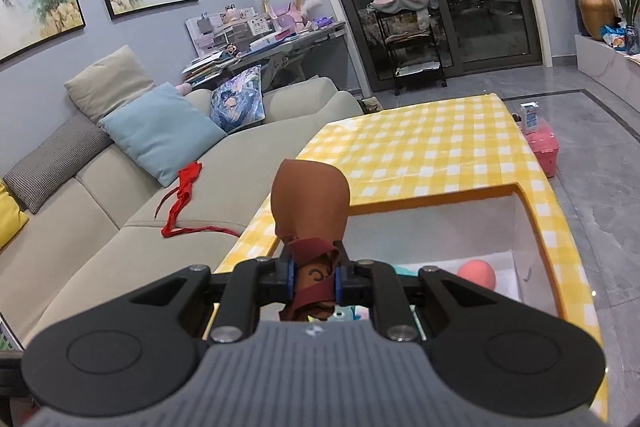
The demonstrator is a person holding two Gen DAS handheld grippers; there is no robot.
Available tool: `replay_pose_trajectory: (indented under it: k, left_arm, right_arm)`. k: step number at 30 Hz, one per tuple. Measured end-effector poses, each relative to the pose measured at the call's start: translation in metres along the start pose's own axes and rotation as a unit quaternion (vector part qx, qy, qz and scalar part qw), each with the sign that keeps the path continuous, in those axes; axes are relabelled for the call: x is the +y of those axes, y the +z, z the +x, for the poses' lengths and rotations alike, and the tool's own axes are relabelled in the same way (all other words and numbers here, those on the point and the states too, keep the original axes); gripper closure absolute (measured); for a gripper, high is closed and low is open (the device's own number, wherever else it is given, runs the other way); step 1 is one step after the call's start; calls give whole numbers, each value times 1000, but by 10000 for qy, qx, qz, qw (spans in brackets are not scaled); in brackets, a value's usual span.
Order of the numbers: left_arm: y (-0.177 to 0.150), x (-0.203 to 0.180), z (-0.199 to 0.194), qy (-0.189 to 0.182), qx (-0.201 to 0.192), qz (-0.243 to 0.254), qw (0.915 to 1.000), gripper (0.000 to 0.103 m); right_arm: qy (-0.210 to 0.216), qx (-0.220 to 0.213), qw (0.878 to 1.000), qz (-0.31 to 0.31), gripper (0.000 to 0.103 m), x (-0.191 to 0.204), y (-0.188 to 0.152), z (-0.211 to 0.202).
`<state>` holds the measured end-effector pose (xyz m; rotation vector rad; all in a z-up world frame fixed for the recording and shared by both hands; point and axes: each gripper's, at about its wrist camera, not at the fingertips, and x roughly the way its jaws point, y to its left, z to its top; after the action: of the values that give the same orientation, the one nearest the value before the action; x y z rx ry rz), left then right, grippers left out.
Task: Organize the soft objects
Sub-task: 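Carry the clear bag with the left tool while the right tool carries the brown pouch into the box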
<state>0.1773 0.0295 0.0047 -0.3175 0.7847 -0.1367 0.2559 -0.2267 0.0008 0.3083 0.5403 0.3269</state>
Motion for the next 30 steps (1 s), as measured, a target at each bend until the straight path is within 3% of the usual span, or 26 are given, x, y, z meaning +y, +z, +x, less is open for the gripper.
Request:
replay_pose_trajectory:
  k: [5,11,16,20,25,28,30]
  left_arm:
    - [19,-8,22,244,-74,276,9993,103]
    - [42,-37,40,16,-230,689,9974,103]
    - [55,-57,61,523,-382,1033,9925,103]
    - [56,-58,86,351,-205,907,9950,103]
    - [45,-55,125,636,59,740,9952,103]
    - [40,-51,140,475,237,564,9970,103]
    - [38,-54,149,521,256,608,9965,103]
  right_arm:
    - [108,227,9997,-72,88,-5,2,33]
    - [119,472,9988,-48,88,-16,-3,67]
    - [35,645,9975,284,88,-38,-6,87]
    - [-139,738,9968,264,88,-50,-6,99]
    - [-243,903,9941,552,88,-67,-2,115]
    - [-95,1053,9927,588,88,-73,-1,126]
    - [239,1126,9900,820,88,-81,-2,133]
